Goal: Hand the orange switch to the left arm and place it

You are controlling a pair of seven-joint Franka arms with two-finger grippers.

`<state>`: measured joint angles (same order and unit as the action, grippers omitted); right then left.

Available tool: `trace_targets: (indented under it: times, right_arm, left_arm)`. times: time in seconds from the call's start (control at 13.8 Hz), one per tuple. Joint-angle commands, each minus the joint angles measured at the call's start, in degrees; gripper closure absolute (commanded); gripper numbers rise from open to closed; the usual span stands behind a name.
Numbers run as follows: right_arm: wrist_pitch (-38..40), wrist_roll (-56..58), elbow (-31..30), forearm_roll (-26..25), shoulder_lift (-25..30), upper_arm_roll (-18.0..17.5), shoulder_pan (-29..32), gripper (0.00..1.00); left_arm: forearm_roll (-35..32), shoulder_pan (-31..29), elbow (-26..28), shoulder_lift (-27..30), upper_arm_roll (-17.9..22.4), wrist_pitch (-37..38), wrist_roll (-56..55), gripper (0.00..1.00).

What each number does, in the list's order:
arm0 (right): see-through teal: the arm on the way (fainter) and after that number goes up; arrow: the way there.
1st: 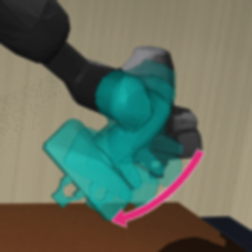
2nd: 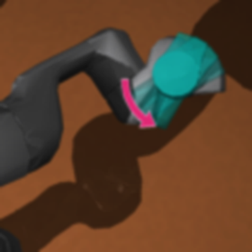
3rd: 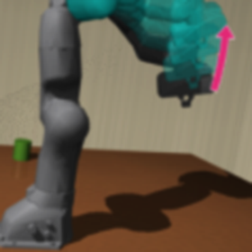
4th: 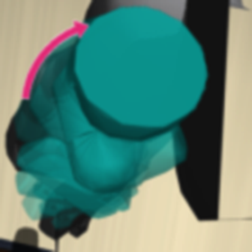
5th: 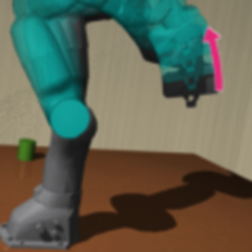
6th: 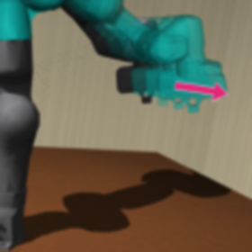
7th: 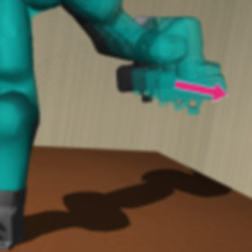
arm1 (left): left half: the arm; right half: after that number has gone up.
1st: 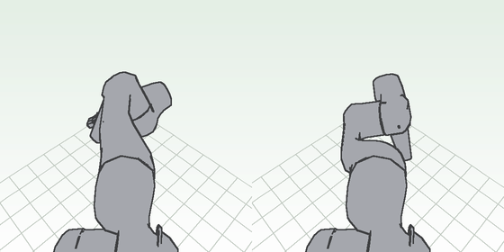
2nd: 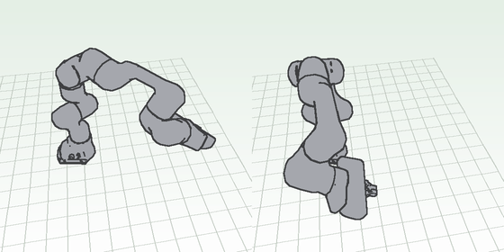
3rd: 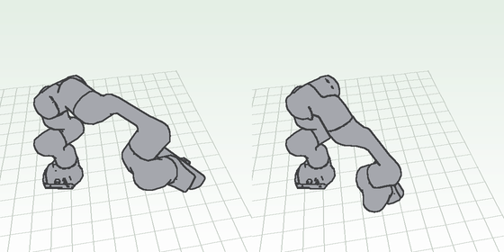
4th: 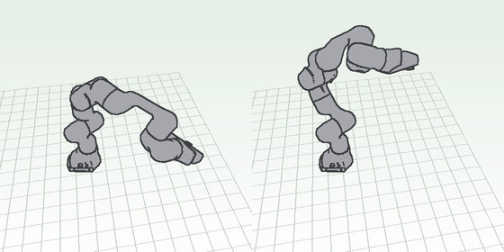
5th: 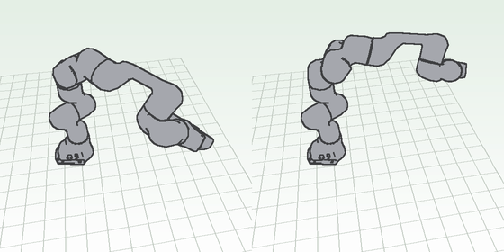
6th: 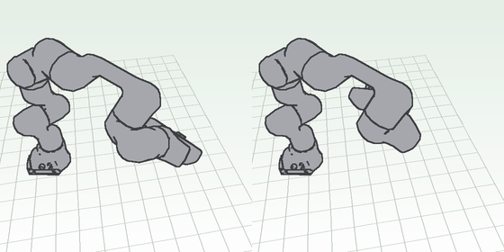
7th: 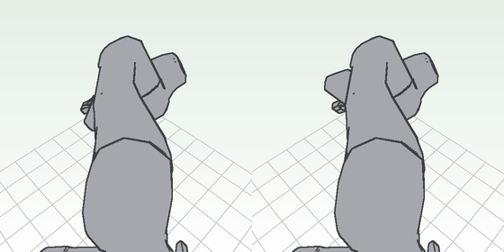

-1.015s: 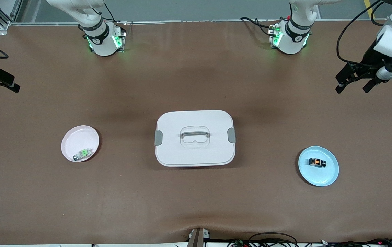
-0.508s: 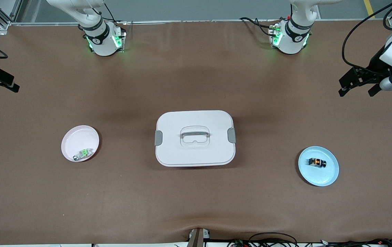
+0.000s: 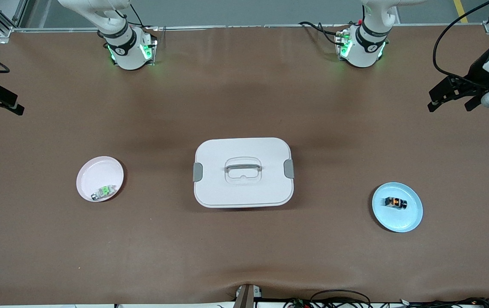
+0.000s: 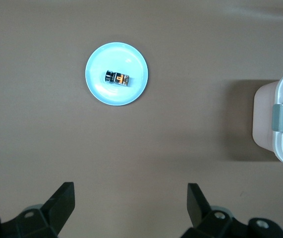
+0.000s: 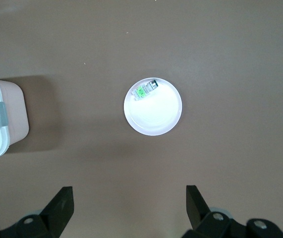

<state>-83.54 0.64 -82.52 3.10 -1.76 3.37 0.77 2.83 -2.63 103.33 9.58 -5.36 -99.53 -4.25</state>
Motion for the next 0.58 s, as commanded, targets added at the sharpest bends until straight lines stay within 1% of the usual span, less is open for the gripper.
trace_targets:
  times: [0.0,0.51]
  right_arm:
    - [0.04,0.68,0.35,-0.29,0.35,-0.20,0.19,0.00]
    - [0.13,1.03,0.35,-0.64,0.35,-0.20,0.19,0.00]
  left_arm:
    - [-1.07,-0.44,-1.47,-0.62,-0.09,2.23,0.29,0.00]
    - [-0.89,-0.27,-1.47,-0.71,-0.09,2.76,0.30,0.00]
